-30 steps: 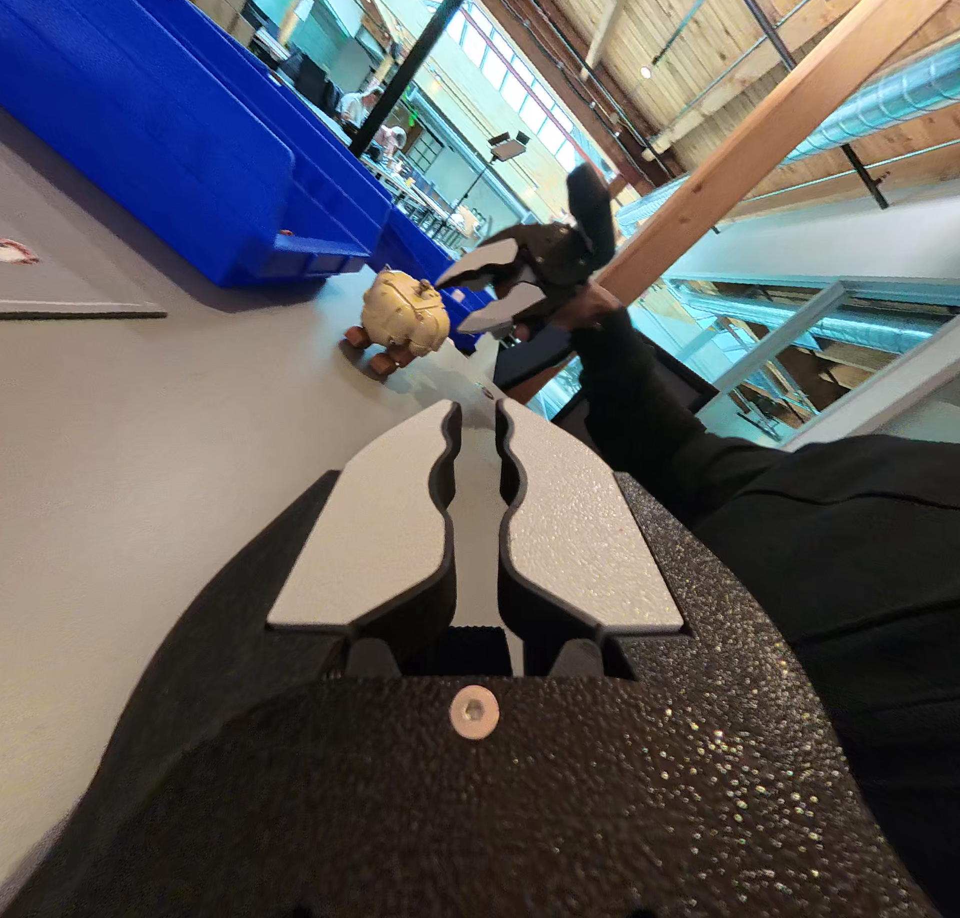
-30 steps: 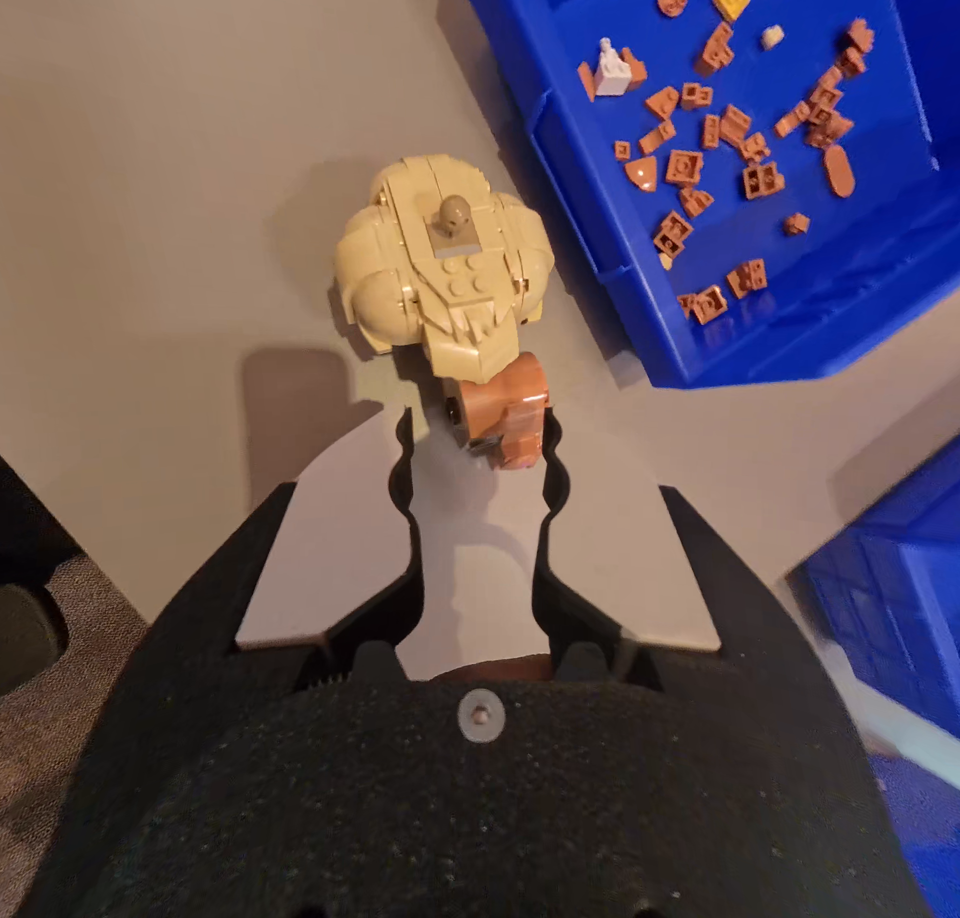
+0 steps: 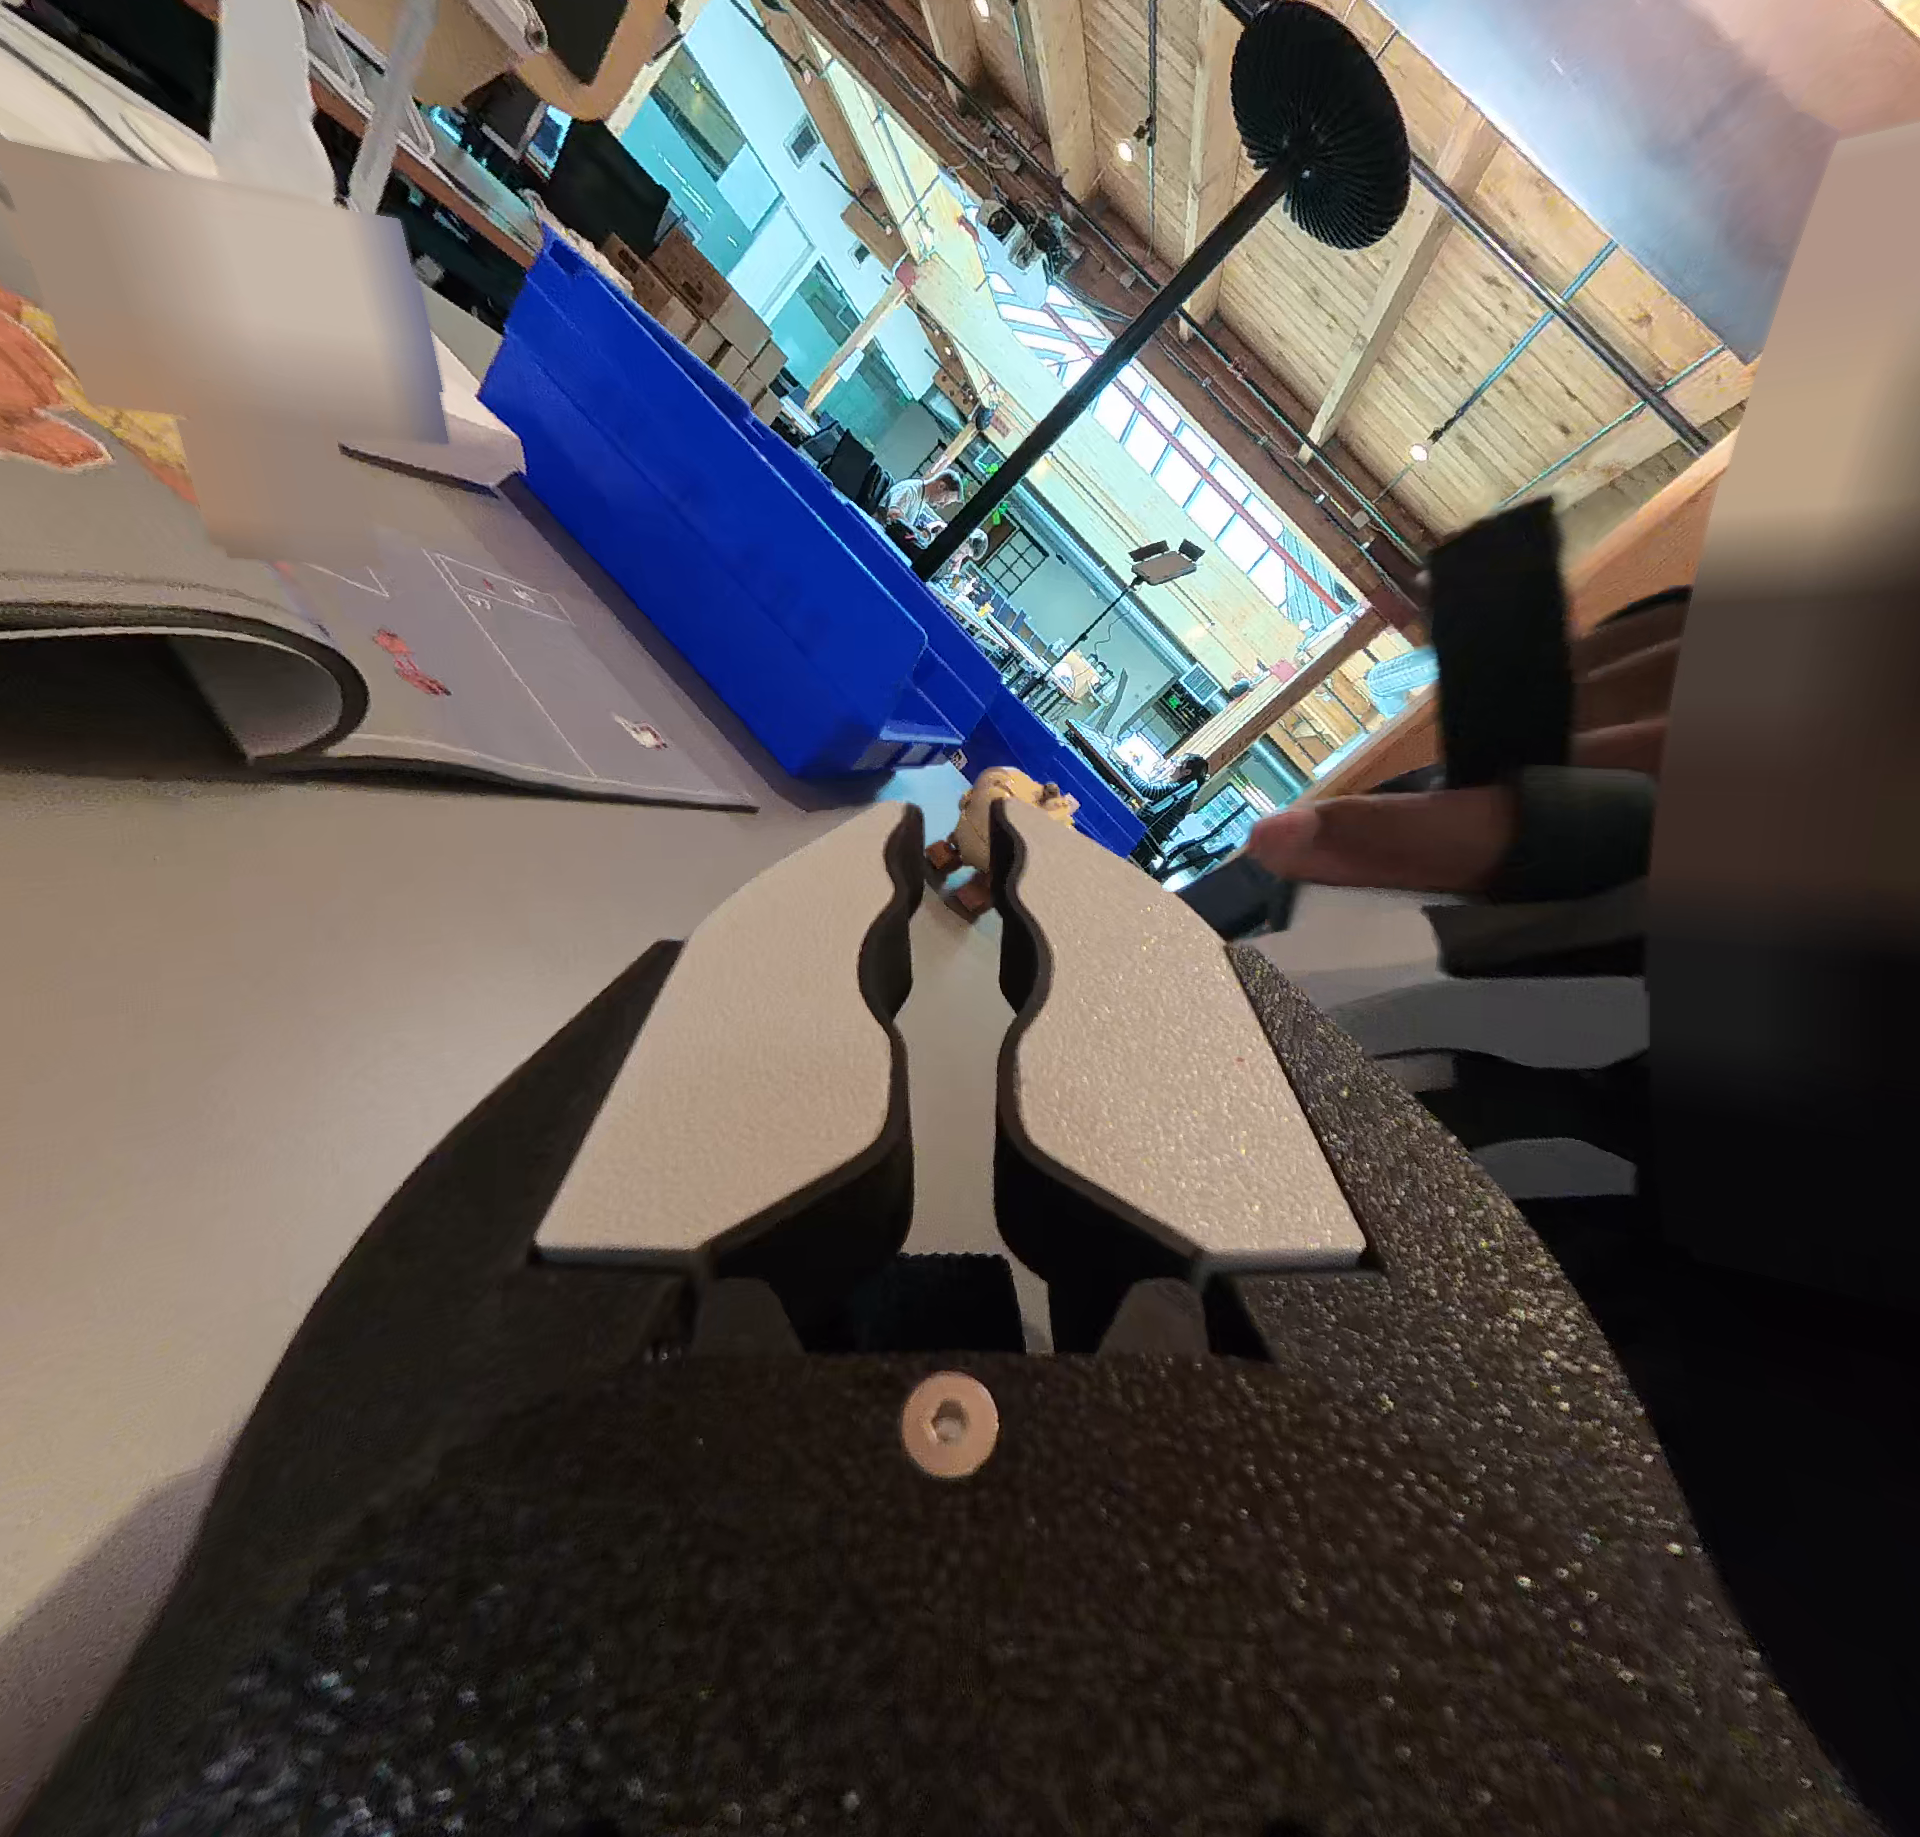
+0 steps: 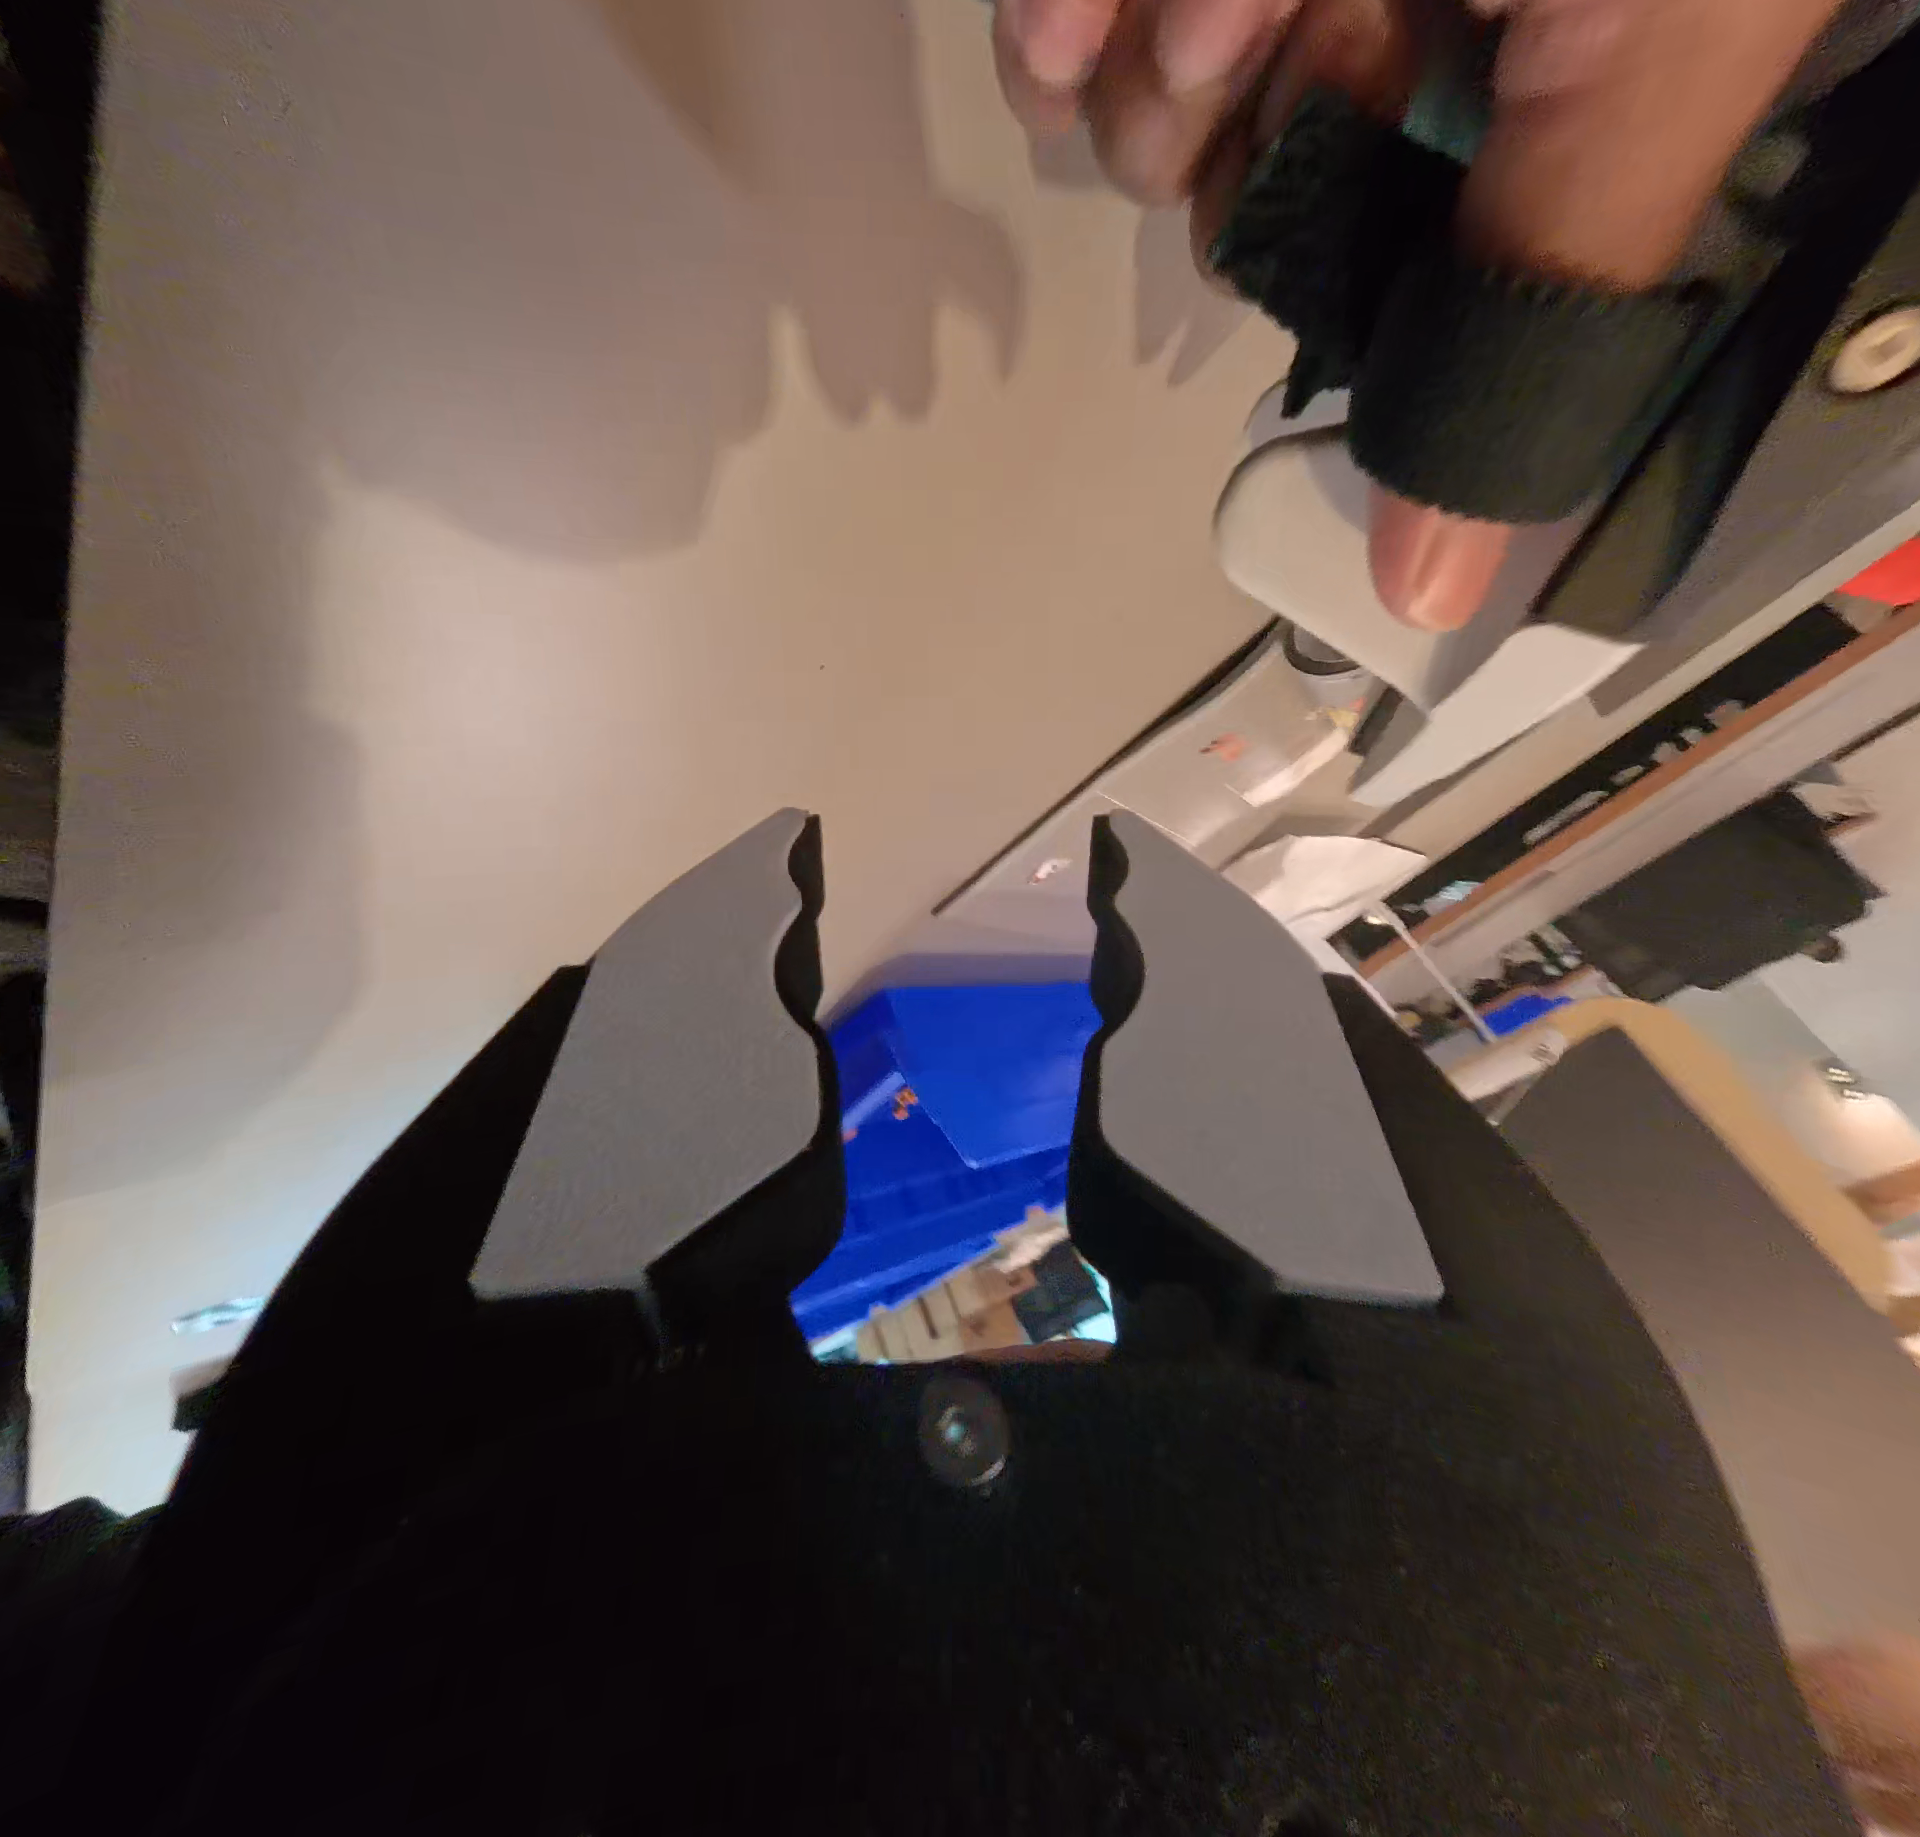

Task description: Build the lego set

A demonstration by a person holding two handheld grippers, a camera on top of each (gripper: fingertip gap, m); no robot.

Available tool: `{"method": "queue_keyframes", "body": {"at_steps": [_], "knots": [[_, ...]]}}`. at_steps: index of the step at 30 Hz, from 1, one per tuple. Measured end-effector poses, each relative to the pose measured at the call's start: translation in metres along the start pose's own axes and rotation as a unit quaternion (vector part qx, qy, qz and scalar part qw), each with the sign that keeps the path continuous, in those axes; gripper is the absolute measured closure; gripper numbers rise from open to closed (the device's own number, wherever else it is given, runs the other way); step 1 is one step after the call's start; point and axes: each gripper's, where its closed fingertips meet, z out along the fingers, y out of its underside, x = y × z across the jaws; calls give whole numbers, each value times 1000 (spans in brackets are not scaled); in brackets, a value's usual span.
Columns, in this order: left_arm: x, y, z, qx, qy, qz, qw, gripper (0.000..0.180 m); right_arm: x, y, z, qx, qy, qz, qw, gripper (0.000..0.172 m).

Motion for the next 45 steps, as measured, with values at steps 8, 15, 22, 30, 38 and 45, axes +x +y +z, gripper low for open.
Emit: {"method": "queue_keyframes", "body": {"at_steps": [8, 15, 22, 30, 38, 45], "knots": [[-18, -28, -4, 36, -32, 50, 998, 169, 14, -4, 72, 248, -4, 284, 926, 120], [-39, -38, 28, -11, -76, 117, 990, 169, 27, 46, 113, 384, -13, 509, 770, 124], [-48, -30, 94, -83, -56, 181, 978, 167, 26, 71, 112, 452, -29, 596, 663, 127], [-35, -12, 106, -70, -7, 235, 969, 167, 11, 79, 107, 457, -24, 606, 651, 128], [-39, -4, 96, -111, -13, 241, 964, 166, 7, 70, 100, 469, -23, 574, 671, 129], [-40, -5, 96, -112, -11, 236, 965, 166, 6, 69, 97, 471, -5, 563, 679, 148]]}}
